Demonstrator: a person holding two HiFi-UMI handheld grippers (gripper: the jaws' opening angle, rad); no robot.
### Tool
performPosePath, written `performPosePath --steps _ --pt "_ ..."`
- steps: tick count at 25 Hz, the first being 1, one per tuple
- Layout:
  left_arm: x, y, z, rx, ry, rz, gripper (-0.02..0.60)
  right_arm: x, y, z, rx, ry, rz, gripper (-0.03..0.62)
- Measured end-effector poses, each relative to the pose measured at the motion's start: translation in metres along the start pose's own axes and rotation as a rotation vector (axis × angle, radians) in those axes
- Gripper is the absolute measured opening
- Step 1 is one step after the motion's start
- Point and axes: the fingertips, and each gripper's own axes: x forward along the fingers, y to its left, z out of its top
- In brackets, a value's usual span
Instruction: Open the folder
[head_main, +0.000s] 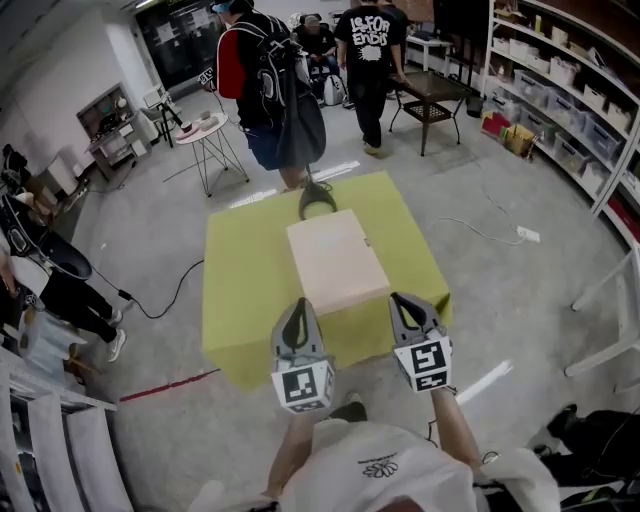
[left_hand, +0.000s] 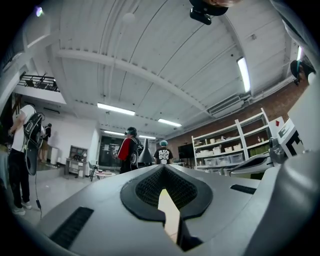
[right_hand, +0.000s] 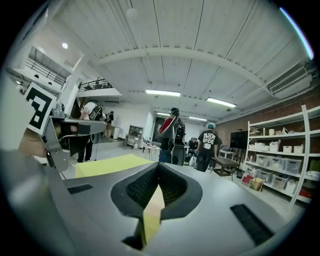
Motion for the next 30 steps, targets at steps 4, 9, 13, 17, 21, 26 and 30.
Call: performPosePath --steps 4,9,13,17,21,26,30 --pt "0.066 0.028 -0.006 0.013 0.001 -0.006 0.015 0.071 -0.017 0.018 0.024 -0.026 0.021 0.011" --pt "0.114 0.049 -0.024 0.033 -0.002 -0.001 0.015 0.118 -0.031 0.008 0.122 -0.012 0.001 0.011" --pt "0.134 0.048 -0.038 -0.007 0.053 0.004 0.015 0.144 -0.037 0.011 0.128 0.0 0.034 0.011" --pt "0.144 0.038 -0.047 0.018 0.059 -0.001 0.015 0.164 -0.043 -0.006 0.094 0.041 0.105 0.011" --pt "0.153 0.043 -0.035 -0.01 0.043 0.11 0.015 0.176 -0.047 -0.008 0.105 0.048 0.196 0.011" --pt "0.152 0.045 -0.028 -0.006 0.033 0.197 0.015 0.181 -0.045 -0.001 0.14 0.029 0.271 0.011" --pt "0.157 0.04 -0.033 0.028 0.035 0.23 0.015 0.184 -0.055 -0.01 0.162 0.037 0.284 0.011"
